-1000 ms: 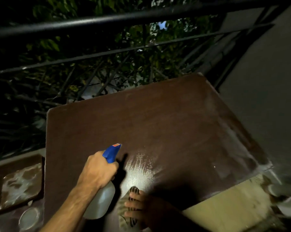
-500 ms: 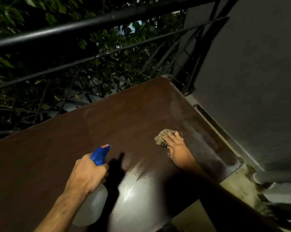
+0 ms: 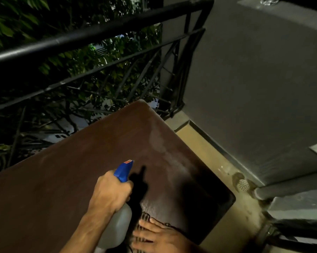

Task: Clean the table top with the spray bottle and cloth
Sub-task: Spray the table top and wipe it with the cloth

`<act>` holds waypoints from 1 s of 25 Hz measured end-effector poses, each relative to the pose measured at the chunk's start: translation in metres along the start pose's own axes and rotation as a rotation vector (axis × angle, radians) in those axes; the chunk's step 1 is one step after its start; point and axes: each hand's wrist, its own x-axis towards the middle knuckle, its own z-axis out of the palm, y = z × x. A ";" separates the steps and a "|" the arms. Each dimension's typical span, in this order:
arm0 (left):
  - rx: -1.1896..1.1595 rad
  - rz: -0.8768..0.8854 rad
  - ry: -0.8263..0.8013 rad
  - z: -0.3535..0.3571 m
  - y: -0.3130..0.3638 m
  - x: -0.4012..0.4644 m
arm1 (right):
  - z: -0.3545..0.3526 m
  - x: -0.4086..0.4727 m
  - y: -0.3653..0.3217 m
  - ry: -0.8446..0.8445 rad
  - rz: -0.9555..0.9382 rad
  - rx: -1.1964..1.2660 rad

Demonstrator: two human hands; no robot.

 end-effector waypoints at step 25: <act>-0.078 -0.115 0.051 0.002 0.051 0.064 | -0.106 0.136 0.210 0.487 0.470 0.544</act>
